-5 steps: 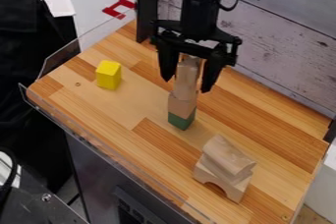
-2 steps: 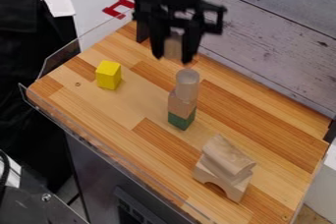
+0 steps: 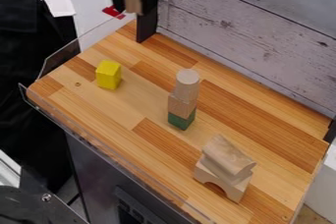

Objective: Pick up the plus and put down on the upper of yellow cube

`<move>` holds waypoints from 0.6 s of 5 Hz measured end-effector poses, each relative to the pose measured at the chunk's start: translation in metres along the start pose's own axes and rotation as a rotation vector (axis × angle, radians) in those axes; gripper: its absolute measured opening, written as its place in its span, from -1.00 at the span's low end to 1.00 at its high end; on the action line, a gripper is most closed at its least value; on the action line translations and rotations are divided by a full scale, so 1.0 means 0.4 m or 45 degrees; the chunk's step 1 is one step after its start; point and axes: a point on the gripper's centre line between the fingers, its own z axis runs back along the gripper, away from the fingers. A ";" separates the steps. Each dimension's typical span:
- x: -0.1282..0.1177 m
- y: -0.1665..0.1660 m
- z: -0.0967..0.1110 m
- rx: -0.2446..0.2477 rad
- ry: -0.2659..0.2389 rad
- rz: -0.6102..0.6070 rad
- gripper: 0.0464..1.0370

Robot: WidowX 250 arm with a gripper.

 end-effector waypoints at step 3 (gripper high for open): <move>0.065 0.098 -0.174 0.005 0.146 -0.089 -0.17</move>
